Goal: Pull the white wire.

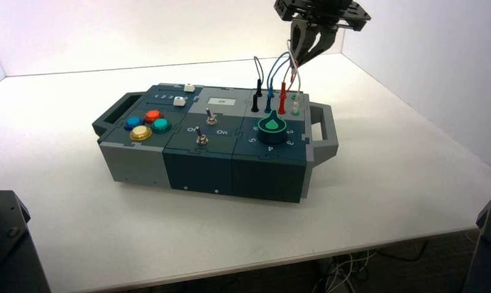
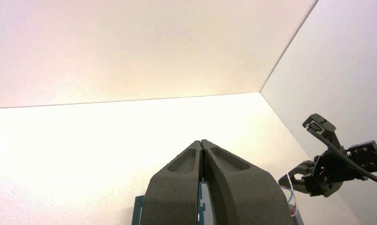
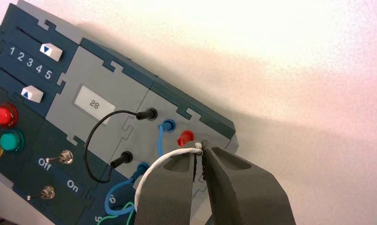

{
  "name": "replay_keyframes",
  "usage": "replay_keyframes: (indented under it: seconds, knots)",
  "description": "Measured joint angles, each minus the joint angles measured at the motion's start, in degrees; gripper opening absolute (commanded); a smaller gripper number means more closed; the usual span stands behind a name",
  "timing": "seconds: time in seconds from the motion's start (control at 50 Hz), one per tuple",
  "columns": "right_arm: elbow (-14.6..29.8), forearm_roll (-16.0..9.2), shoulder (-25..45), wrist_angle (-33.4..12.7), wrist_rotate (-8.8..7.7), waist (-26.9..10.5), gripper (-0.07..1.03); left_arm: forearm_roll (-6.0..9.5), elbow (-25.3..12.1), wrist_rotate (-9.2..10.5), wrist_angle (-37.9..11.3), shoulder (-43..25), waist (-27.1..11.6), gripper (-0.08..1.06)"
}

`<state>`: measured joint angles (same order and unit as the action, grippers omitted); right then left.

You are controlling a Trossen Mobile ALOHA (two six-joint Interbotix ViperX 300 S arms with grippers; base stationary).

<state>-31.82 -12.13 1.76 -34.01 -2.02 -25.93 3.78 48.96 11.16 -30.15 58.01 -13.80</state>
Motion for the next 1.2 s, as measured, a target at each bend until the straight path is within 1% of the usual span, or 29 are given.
replay_keyframes:
  seconds: [0.14, 0.24, 0.36, 0.54, 0.62, 0.68, 0.72, 0.88, 1.0, 1.2]
  knots:
    - [0.0, 1.23, 0.0, 0.0, 0.18, 0.79, -0.02, 0.09, 0.0, 0.0, -0.09, 0.0, 0.0, -0.03]
    - [0.0, 2.02, -0.09, -0.09, 0.18, 2.29, -0.02, 0.09, 0.09, 0.0, 0.0, 0.26, -0.09, -0.03]
    - [-0.18, 2.37, -0.79, -0.09, 0.26, 3.96, -0.02, 0.09, 0.09, 0.0, 0.0, 0.44, 0.0, -0.03]
    - [-0.18, 2.46, -1.93, -0.44, 0.18, 4.13, -0.01, 0.09, 0.09, 0.0, 0.0, 0.53, 0.0, -0.03]
    - [-0.18, 2.46, -2.2, -0.7, 0.26, 4.13, 0.06, 0.09, 0.09, 0.0, 0.0, 0.53, 0.0, -0.03]
    - [-0.18, 2.46, -2.55, -0.79, 0.18, 4.13, 0.15, 0.09, 0.09, 0.0, 0.0, 0.53, -0.09, -0.03]
    - [-0.18, 2.46, -2.64, -0.79, 0.26, 4.13, 0.18, 0.09, 0.09, 0.0, 0.0, 0.53, 0.0, -0.03]
    - [-0.18, 2.46, -3.96, -0.79, 0.26, 4.31, 0.21, 0.09, 0.09, 0.0, 0.0, 0.53, 0.0, -0.03]
    - [-0.18, 2.46, -4.92, -0.7, 0.26, 4.31, 0.31, 0.09, 0.09, 0.0, 0.0, 0.62, 0.0, -0.03]
    - [-0.26, 2.46, -7.47, -0.7, 0.26, 4.22, 0.31, 0.09, 0.44, 0.0, 0.0, 0.79, 0.0, -0.03]
